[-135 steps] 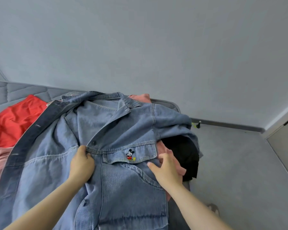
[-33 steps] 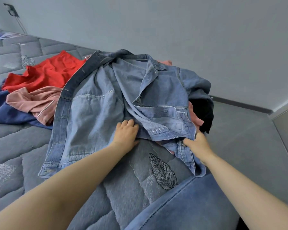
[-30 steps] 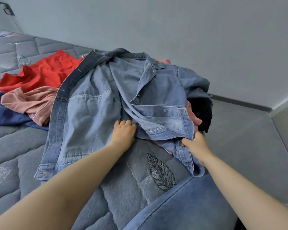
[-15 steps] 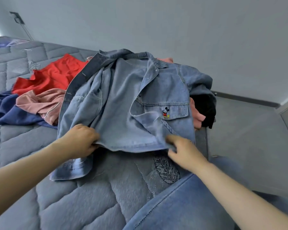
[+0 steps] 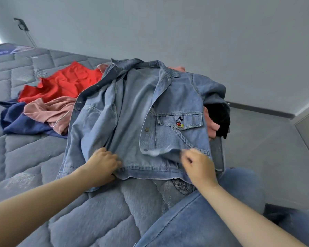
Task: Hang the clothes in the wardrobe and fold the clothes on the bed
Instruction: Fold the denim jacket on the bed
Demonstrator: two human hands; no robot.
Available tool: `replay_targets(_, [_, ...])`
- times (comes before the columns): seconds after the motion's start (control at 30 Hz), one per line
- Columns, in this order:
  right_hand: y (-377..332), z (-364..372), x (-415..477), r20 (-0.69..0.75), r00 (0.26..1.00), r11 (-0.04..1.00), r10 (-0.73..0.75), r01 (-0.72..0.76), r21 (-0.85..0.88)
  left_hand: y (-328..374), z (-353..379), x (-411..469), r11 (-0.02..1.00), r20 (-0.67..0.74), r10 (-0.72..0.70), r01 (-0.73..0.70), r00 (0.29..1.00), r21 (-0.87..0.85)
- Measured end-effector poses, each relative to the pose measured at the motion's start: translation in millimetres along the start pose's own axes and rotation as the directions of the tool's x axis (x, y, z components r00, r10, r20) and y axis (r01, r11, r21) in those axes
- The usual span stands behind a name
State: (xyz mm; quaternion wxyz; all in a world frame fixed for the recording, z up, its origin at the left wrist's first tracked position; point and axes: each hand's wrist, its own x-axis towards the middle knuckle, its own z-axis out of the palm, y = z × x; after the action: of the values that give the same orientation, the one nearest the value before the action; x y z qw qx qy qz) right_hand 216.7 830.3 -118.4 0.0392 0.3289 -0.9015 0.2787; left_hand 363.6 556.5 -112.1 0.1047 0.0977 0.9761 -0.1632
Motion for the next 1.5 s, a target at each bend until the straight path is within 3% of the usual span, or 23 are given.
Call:
replay_targets(0.03, [1.9,-3.7,-1.3,-0.205,0.978,0.998,0.033,-0.02,0.062,0.6,-1.4,-0.6,1.0,-0.036,0.024,-0.024,0.999,-0.009])
replay_targets(0.07, [1.8,-5.7,-2.4,-0.321,0.946,0.998,0.038,-0.017,0.068,-1.1,0.4,-0.7,0.999,0.006,0.03,-0.03,1.0,-0.036])
replay_targets(0.1, [-0.6,-4.9,-3.0,-0.33,0.944,0.999,-0.02,0.031,0.027,-3.3,3.6,-0.2,0.999,0.046,0.015,-0.012,0.999,-0.05])
replay_targets(0.13, [-3.0,1.7,-5.6,-0.24,0.964,0.994,-0.112,0.107,-0.035,-5.3,5.1,0.8,0.999,0.125,0.009,-0.002,0.992,-0.052])
replay_targets(0.17, [-4.6,12.3,-8.5,-0.047,0.979,0.978,-0.199,0.194,-0.082,-7.1,5.9,3.3,0.999,0.202,0.015,-0.004,0.979,-0.052])
replay_targets(0.23, [-7.3,32.7,-11.6,0.389,0.892,0.949,-0.232,0.295,-0.111,-11.8,1.8,8.1,0.997,0.309,0.039,-0.018,0.95,-0.072])
replay_targets(0.27, [-8.1,40.9,-10.3,0.512,0.836,0.947,-0.195,0.297,-0.124,-13.7,-0.9,10.9,0.996,0.376,0.05,-0.017,0.925,-0.09])
replay_targets(0.33, [-10.7,47.2,-2.4,0.582,0.804,0.963,-0.122,0.239,-0.127,-15.4,-8.8,17.9,0.991,0.519,0.057,0.016,0.853,-0.134])
replay_targets(0.47, [-4.6,44.4,3.6,0.603,0.786,0.971,-0.14,0.227,-0.071,-17.0,-18.3,39.0,0.955,0.739,0.007,0.215,0.673,-0.205])
replay_targets(0.5, [-2.0,42.0,3.0,0.618,0.774,0.98,-0.137,0.199,-0.032,-16.9,-17.0,45.7,0.925,0.741,0.022,0.268,0.671,-0.27])
replay_targets(0.57, [3.3,36.9,4.1,0.625,0.773,0.994,-0.108,0.105,0.042,-15.9,-12.1,58.9,0.787,0.633,-0.012,0.398,0.774,-0.471])
replay_targets(0.63, [8.2,30.9,10.8,0.569,0.819,0.996,-0.073,0.031,0.083,-15.1,-6.7,74.9,0.567,0.424,-0.25,0.486,0.871,-0.665])
replay_targets(0.7, [15.8,23.1,22.0,0.498,0.867,0.998,-0.024,-0.012,0.069,-14.2,-5.8,93.3,0.429,0.234,-0.493,0.468,0.838,-0.773])
replay_targets(0.8, [30.6,11.6,42.8,0.43,0.902,0.998,0.044,-0.058,0.019,-19.4,-12.0,124.4,0.358,0.112,-0.636,0.421,0.764,-0.834])
replay_targets(0.9, [42.6,5.8,64.2,0.414,0.906,0.995,0.086,-0.096,0.005,-31.9,-22.9,161.7,0.341,0.104,-0.679,0.438,0.727,-0.832])
replay_targets(1.3, [61.9,20.6,185.9,0.326,0.943,0.985,0.066,-0.114,0.13,-116.0,-46.7,296.3,0.482,-0.034,-0.723,0.469,0.69,-0.74])
replay_targets(1.5, [70.4,31.0,259.9,0.281,0.958,0.99,0.058,-0.092,0.11,-159.4,-48.8,336.5,0.302,-0.028,-0.842,0.428,0.538,-0.852])
